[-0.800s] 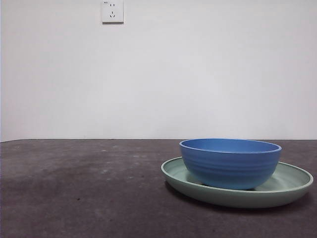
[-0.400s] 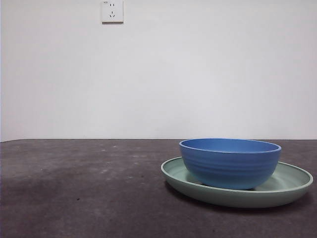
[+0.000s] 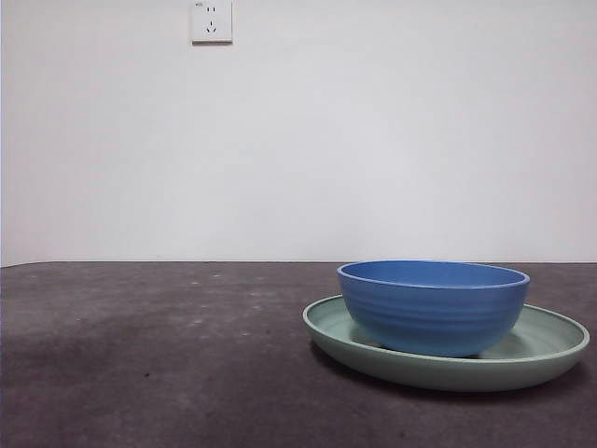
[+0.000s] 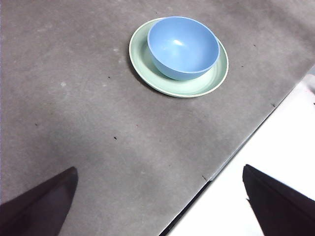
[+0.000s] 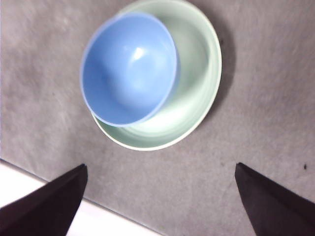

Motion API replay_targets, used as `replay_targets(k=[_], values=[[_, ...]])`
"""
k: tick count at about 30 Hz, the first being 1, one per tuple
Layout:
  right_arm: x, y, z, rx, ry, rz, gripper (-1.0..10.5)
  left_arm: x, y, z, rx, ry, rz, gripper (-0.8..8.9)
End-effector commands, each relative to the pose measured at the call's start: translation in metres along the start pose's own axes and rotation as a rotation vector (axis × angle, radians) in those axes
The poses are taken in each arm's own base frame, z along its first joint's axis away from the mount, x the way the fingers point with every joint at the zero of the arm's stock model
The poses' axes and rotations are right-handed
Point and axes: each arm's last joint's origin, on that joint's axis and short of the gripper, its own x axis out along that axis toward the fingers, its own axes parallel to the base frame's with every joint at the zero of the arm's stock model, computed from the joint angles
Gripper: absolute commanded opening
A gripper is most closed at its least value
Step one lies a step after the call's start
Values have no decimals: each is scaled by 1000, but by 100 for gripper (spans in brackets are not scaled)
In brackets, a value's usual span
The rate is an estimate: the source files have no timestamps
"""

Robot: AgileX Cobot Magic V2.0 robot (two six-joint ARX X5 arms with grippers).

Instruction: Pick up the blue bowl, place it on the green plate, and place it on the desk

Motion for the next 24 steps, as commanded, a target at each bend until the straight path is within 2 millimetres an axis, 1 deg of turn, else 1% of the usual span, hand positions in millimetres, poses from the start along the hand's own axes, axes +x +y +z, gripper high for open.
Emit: replay_targets(k=[1,4,8,11,21,22,24], values=[[13,-6,13,-13,48,-31,477,-2,-1,4,15,-27,-6,656],[31,-14,25,-4,91,-65,476,-2,-1,4,14,-25,-6,656],[58,-25,41,-9,125,-67,405,-2,-1,2,11,-8,-5,656],[76,-33,50,-7,149,-69,402,-2,-1,1,9,6,-4,656],[126,-54,63,6,211,-61,400,-2,-1,0,8,13,-4,656],[131,-54,64,1,213,-56,394,-2,-1,0,8,13,-4,656],[141,-56,65,-9,221,-54,334,-2,-1,0,7,15,-4,656]])
